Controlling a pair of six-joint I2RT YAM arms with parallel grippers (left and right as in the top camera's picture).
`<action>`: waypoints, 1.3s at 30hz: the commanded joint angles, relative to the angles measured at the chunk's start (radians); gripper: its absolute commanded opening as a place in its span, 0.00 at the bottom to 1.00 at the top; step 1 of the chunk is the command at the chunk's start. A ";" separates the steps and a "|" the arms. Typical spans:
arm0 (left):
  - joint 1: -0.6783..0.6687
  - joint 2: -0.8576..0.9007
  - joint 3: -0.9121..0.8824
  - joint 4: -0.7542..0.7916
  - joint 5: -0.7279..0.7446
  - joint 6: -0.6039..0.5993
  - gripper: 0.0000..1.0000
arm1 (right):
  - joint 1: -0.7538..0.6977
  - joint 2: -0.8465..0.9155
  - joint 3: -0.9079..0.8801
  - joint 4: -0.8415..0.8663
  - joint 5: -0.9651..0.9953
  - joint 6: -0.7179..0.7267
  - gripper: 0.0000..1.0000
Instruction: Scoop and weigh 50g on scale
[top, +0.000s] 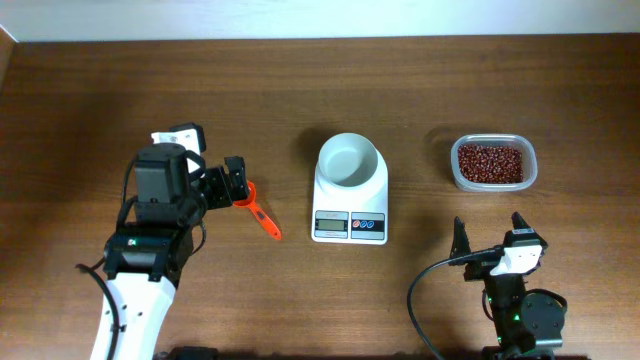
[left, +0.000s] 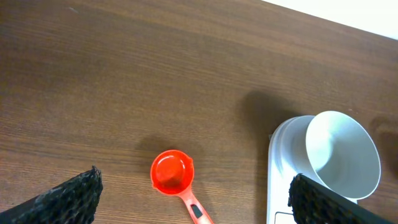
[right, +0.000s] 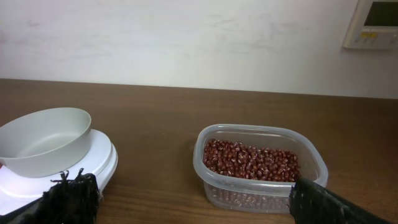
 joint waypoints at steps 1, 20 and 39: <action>0.003 0.007 0.021 -0.006 -0.011 -0.014 0.99 | -0.005 -0.006 -0.007 0.000 0.002 -0.007 0.99; 0.003 0.517 0.019 -0.010 -0.116 -0.362 0.62 | -0.005 -0.006 -0.007 0.000 0.002 -0.007 0.99; 0.003 0.662 0.019 0.146 -0.116 -0.362 0.30 | -0.005 -0.006 -0.007 0.000 0.002 -0.007 0.99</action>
